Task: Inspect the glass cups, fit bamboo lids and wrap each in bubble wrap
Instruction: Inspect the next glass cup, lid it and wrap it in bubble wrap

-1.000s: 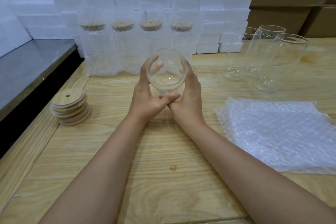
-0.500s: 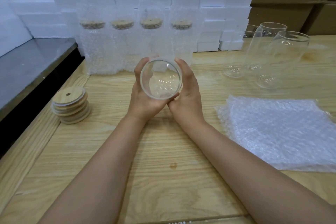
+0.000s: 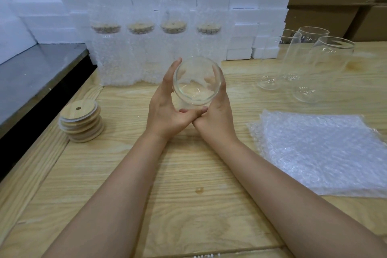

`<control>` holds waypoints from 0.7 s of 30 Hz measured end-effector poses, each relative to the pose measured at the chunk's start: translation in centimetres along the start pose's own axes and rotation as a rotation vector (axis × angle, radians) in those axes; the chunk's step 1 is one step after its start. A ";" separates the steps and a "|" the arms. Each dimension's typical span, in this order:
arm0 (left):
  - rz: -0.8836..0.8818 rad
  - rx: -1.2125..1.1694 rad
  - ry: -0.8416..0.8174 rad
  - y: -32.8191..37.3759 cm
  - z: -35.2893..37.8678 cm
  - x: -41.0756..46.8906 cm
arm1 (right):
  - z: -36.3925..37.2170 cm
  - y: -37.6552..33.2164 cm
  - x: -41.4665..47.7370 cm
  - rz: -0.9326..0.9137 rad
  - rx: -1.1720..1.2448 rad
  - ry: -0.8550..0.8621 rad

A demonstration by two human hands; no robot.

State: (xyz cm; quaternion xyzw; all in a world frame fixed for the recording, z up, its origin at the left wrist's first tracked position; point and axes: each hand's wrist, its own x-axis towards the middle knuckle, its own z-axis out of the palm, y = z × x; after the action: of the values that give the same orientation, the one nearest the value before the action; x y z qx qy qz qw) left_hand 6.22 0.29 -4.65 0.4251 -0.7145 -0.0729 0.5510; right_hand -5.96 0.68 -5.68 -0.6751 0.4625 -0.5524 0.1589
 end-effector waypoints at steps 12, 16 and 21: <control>-0.187 -0.051 -0.084 -0.2 0.6 -0.2 | -0.2 0.4 -0.5 0.091 0.123 -0.009; -0.249 -0.089 -0.125 -0.3 0.6 -0.4 | -0.2 0.4 -0.5 0.115 0.091 -0.013; -0.212 0.124 -0.103 0.4 -0.3 -0.5 | -0.1 0.1 -0.5 0.161 0.063 -0.037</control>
State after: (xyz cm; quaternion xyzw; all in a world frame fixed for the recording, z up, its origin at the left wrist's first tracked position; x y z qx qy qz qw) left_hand 6.27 0.95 -4.65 0.5270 -0.6961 -0.1083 0.4754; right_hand -6.08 1.01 -6.06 -0.6404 0.4946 -0.5396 0.2325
